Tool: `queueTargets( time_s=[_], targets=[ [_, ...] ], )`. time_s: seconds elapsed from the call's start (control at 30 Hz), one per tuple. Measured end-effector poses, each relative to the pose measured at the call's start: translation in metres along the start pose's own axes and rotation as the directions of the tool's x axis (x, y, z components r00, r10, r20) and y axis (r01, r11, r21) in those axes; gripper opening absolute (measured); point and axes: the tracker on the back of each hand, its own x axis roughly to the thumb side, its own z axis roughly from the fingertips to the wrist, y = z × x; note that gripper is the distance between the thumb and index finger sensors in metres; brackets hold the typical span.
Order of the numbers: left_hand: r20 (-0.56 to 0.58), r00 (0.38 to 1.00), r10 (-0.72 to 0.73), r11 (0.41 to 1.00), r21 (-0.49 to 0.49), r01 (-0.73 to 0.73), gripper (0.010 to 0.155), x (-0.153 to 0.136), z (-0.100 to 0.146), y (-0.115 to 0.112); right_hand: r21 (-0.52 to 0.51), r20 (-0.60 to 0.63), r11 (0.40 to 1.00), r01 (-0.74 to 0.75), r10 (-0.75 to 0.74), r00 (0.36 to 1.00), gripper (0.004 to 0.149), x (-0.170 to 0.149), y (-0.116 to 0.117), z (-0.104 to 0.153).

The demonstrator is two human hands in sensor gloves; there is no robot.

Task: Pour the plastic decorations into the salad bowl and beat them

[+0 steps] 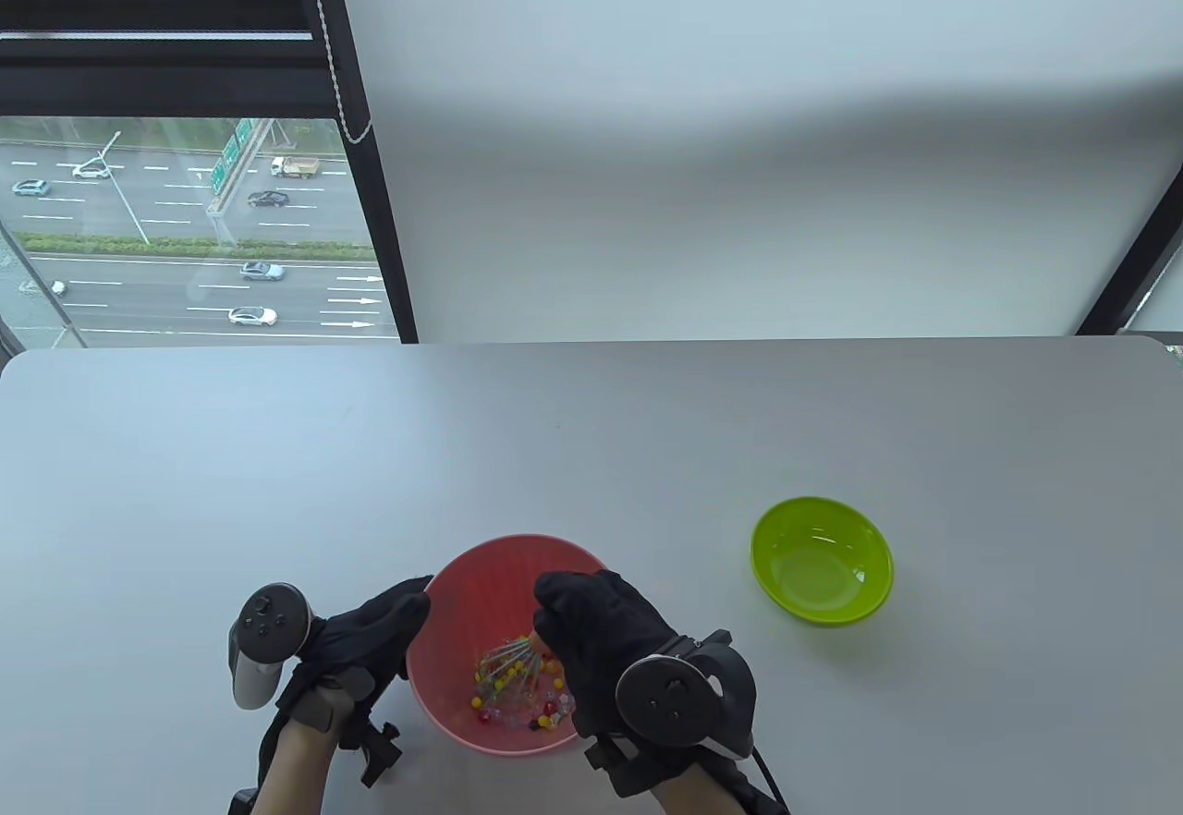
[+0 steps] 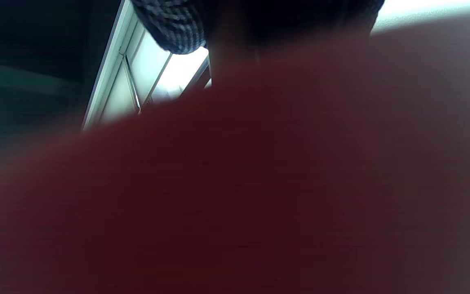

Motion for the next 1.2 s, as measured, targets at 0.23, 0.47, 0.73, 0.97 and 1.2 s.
queueTargets(
  time_s=[0.23,0.47,0.73,0.97,1.2],
  targets=[
    [0.000,1.000,0.001,1.000,-0.001,-0.001,0.078,0.000,0.000,0.000,-0.052,0.044,0.987,-0.153,0.155,0.987,0.042,0.006,-0.005,0.001],
    [0.000,1.000,0.002,1.000,-0.002,-0.002,0.078,0.000,0.000,0.000,-0.085,0.051,0.962,-0.258,0.263,0.964,0.041,0.007,-0.011,0.002],
    [0.000,1.000,0.000,1.000,-0.001,0.000,0.078,0.000,0.000,0.000,-0.105,0.029,0.965,-0.240,0.244,0.969,0.041,0.005,-0.018,0.002],
    [0.000,1.000,0.002,1.000,-0.003,-0.002,0.078,-0.001,0.000,0.000,-0.080,0.009,0.987,-0.140,0.142,0.990,0.041,0.002,-0.016,0.001],
    [0.000,1.000,0.001,1.000,-0.002,-0.001,0.078,0.000,0.000,0.000,0.080,-0.022,0.994,0.069,-0.067,0.998,0.046,-0.003,-0.010,-0.003]
  ],
)
